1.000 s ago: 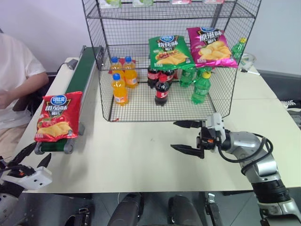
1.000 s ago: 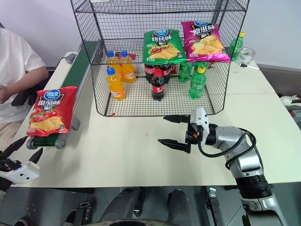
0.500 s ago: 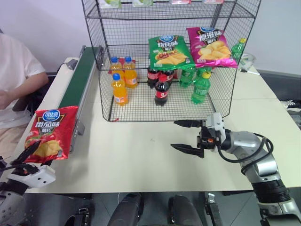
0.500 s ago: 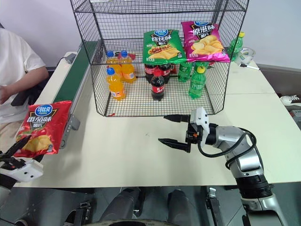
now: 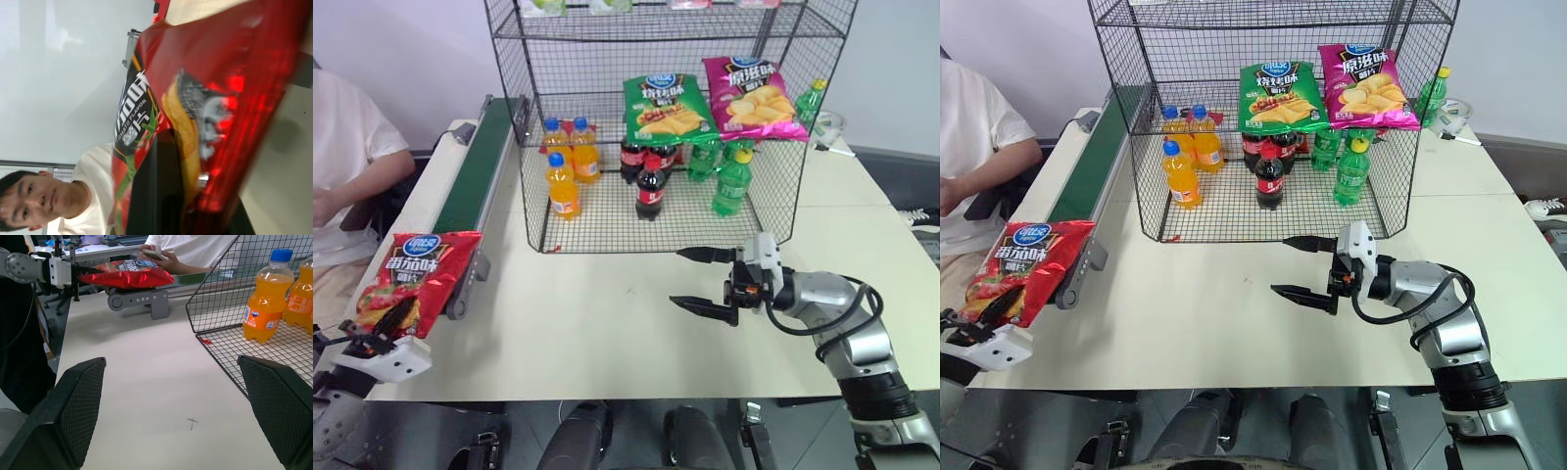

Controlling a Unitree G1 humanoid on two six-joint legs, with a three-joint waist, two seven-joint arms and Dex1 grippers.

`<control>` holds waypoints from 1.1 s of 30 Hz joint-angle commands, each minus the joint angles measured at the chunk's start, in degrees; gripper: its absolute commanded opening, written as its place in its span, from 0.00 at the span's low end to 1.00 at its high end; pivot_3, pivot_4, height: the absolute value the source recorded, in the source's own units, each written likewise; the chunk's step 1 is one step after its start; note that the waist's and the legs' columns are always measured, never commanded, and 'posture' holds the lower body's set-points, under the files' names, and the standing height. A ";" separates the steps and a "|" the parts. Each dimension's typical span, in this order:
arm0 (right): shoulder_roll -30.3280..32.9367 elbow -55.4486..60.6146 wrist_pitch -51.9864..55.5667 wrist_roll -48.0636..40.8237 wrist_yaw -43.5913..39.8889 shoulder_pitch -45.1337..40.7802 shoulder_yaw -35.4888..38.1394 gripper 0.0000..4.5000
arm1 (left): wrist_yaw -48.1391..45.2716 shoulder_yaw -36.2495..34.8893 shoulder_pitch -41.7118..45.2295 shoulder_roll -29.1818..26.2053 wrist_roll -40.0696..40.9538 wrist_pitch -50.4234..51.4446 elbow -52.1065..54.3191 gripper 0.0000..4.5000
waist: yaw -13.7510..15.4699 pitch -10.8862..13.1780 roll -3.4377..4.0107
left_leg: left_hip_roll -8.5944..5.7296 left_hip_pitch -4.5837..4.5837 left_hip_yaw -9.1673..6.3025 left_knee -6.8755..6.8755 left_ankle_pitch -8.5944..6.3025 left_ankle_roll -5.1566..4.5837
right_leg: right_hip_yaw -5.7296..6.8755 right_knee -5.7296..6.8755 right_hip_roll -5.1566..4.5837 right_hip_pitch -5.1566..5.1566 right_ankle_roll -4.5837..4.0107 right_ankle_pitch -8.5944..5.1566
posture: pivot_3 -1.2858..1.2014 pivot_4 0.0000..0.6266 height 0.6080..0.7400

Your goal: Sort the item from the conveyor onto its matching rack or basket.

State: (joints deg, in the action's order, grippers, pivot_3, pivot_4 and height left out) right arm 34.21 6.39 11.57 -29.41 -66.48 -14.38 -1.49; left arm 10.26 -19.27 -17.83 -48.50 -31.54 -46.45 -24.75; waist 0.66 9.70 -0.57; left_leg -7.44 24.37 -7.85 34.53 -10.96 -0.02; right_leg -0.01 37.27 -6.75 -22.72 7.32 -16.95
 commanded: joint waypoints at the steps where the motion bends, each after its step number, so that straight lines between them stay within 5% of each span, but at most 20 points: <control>1: 0.14 0.78 -1.84 -0.21 0.52 -0.63 2.48 1.00 | 0.37 -3.54 -0.53 -1.17 4.57 -0.04 3.28 0.00 | 0.00 0.00 0.00 | 0.00 0.00 0.00 0.00 0.00 0.00 | 0.00 0.00 0.00 0.00 0.00 0.00 | 0.52 0.24 1.00; 10: -7.37 1.81 -12.90 3.13 11.46 -1.66 6.55 1.00 | -4.11 -10.49 1.04 -1.37 6.37 6.07 22.60 0.00 | 0.03 -0.02 -0.04 | 0.00 0.00 0.00 0.08 0.00 0.00 | 0.00 0.04 0.02 0.03 0.00 0.00 | 0.52 0.24 1.00; 19: -14.23 2.45 -19.41 9.59 25.14 -2.49 7.38 1.00 | -13.64 -1.08 19.18 0.76 6.73 16.47 38.80 0.00 | -0.01 -0.03 -0.02 | -0.02 0.00 0.00 0.23 0.06 -0.01 | 0.00 0.23 0.08 0.03 0.00 0.01 | 0.52 0.24 1.00; 26: -17.52 3.07 -20.85 14.69 31.98 -2.25 4.82 1.00 | -13.14 11.74 39.36 8.45 -0.13 22.94 33.21 0.00 | -0.12 -0.04 0.00 | -0.05 0.00 0.02 0.24 0.19 0.08 | -0.05 0.61 0.24 -0.04 0.04 0.04 | 0.52 0.24 1.00; 33: -16.64 2.76 -20.85 15.04 33.32 -2.13 5.00 1.00 | -5.30 21.26 55.11 15.17 -9.31 26.04 16.98 0.00 | -0.08 -0.04 -0.01 | -0.07 0.00 0.01 0.32 0.27 0.16 | -0.05 0.75 0.27 0.06 0.05 0.04 | 0.52 0.24 1.00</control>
State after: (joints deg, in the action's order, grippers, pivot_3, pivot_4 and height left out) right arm 17.43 7.05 -8.55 -14.21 -33.66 -15.93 3.11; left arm 2.30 0.96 35.57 -33.57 -38.83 -21.21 -5.25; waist 0.58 9.66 -0.58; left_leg -7.51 24.37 -7.85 34.84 -10.70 0.14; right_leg -0.07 38.02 -6.48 -22.67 7.37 -16.91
